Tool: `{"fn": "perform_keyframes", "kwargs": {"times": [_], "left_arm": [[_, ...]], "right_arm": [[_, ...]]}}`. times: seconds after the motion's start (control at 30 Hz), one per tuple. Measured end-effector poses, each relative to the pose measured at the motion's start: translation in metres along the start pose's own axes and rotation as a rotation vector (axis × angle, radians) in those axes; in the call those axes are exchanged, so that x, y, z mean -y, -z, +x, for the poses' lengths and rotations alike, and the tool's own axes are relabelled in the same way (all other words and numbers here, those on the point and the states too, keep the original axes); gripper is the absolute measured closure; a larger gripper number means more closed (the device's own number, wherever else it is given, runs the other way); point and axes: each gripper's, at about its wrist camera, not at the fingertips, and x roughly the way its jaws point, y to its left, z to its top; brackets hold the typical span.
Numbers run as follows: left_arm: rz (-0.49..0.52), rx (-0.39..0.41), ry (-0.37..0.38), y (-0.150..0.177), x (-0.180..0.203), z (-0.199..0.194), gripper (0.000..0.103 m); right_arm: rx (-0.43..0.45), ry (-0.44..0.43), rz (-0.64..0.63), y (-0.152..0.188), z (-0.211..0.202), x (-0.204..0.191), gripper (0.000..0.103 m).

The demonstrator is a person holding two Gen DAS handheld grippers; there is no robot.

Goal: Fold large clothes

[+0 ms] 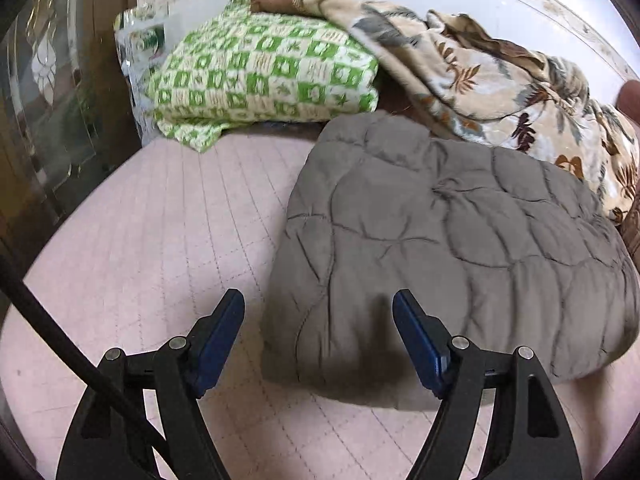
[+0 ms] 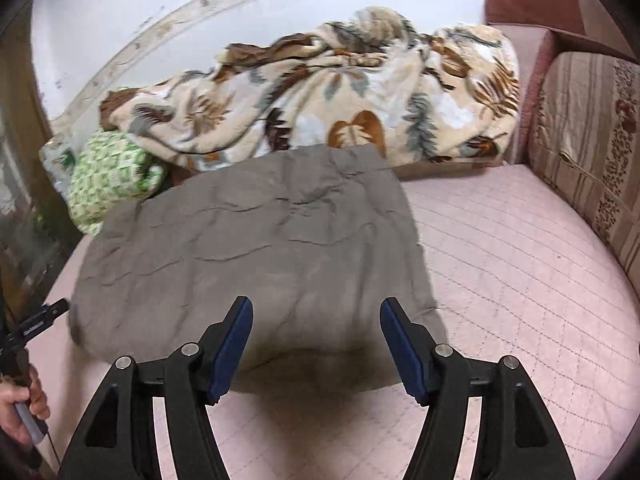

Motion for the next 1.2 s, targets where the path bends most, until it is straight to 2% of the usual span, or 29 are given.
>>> {"fn": "perform_keyframes", "kwargs": {"times": [0.07, 0.17, 0.3, 0.37, 0.43, 0.5, 0.6, 0.67, 0.77, 0.9, 1.07, 1.2], "left_arm": [[-0.003, -0.025, -0.001, 0.0, 0.0, 0.015, 0.026], [-0.01, -0.057, 0.011, 0.002, 0.0, 0.033, 0.026], [-0.016, -0.131, 0.033, 0.006, 0.0, 0.054, 0.026], [-0.03, -0.153, 0.05, 0.006, -0.002, 0.06, 0.025], [-0.041, -0.166, 0.05, 0.006, -0.004, 0.064, 0.02], [-0.044, -0.169, 0.054, 0.006, -0.005, 0.063, 0.02], [-0.071, -0.15, 0.063, 0.002, -0.012, 0.049, 0.02], [-0.09, -0.126, 0.078, -0.002, -0.019, 0.039, 0.02], [-0.141, -0.1, 0.06, -0.007, -0.043, 0.026, 0.02], [-0.232, -0.165, 0.088, -0.003, -0.072, 0.035, 0.02], [-0.374, -0.252, 0.204, 0.006, -0.096, 0.049, 0.02], [-0.394, -0.268, 0.232, 0.01, -0.096, 0.048, 0.02]], "right_arm": [[-0.007, 0.012, 0.054, 0.005, 0.011, 0.015, 0.033], [-0.065, -0.021, 0.144, 0.007, 0.039, 0.035, 0.033], [-0.126, -0.01, 0.157, 0.011, 0.062, 0.038, 0.032], [-0.151, 0.001, 0.141, 0.012, 0.071, 0.035, 0.032], [-0.17, -0.003, 0.149, 0.015, 0.077, 0.036, 0.031], [-0.179, -0.017, 0.164, 0.015, 0.081, 0.04, 0.031], [-0.171, -0.025, 0.176, 0.014, 0.074, 0.041, 0.031], [-0.123, -0.048, 0.2, 0.009, 0.056, 0.044, 0.031], [-0.059, -0.09, 0.246, 0.003, 0.028, 0.056, 0.028], [-0.059, -0.097, 0.348, 0.011, 0.017, 0.086, 0.025], [-0.103, -0.156, 0.507, 0.025, 0.023, 0.119, 0.023], [-0.123, -0.171, 0.559, 0.031, 0.026, 0.126, 0.019]]}}
